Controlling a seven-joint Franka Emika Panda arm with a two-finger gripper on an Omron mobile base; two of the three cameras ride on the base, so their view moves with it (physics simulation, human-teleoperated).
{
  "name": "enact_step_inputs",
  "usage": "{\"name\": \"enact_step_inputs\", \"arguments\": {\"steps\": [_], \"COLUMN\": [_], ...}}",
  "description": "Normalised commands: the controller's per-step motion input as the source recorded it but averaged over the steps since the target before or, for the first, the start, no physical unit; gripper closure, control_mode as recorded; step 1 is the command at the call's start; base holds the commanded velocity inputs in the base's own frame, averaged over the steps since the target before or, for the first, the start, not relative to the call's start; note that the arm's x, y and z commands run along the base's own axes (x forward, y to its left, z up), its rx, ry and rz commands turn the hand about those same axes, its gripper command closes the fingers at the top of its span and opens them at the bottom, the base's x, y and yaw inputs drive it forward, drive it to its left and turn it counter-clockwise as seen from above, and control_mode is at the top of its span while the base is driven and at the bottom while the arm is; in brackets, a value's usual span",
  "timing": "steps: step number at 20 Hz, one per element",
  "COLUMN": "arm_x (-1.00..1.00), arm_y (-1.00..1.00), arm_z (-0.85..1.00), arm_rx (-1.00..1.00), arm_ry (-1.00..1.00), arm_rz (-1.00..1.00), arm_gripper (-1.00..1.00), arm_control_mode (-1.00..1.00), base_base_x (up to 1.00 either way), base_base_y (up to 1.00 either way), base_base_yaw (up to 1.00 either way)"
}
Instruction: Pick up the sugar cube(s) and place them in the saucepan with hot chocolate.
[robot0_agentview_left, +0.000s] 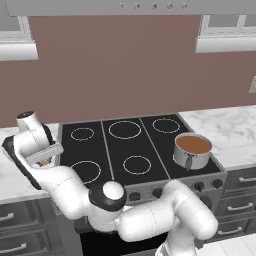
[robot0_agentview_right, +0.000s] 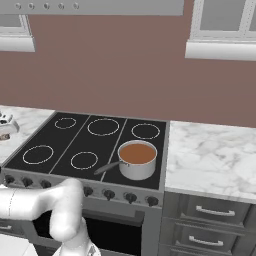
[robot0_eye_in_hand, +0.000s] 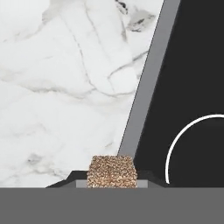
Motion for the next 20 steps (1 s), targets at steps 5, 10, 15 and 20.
{"name": "enact_step_inputs", "arguments": {"steps": [5,10,15,20], "arm_x": [-0.81,-0.55,-0.15,-0.05], "arm_y": [-0.78,-0.95,-1.0,-1.0], "arm_z": [0.45,0.39,0.49,0.58], "arm_rx": [0.05,0.02,0.04,0.14], "arm_ry": [-0.26,-0.26,-0.11,-0.03], "arm_rz": [-0.29,-0.29,-0.33,-0.29], "arm_gripper": [1.0,1.0,1.0,1.0], "arm_control_mode": [-1.0,-1.0,-1.0,-1.0], "base_base_x": [0.0,0.0,0.0,0.0], "base_base_y": [0.0,0.0,0.0,0.0], "base_base_yaw": [0.0,0.0,0.0,0.0]}}
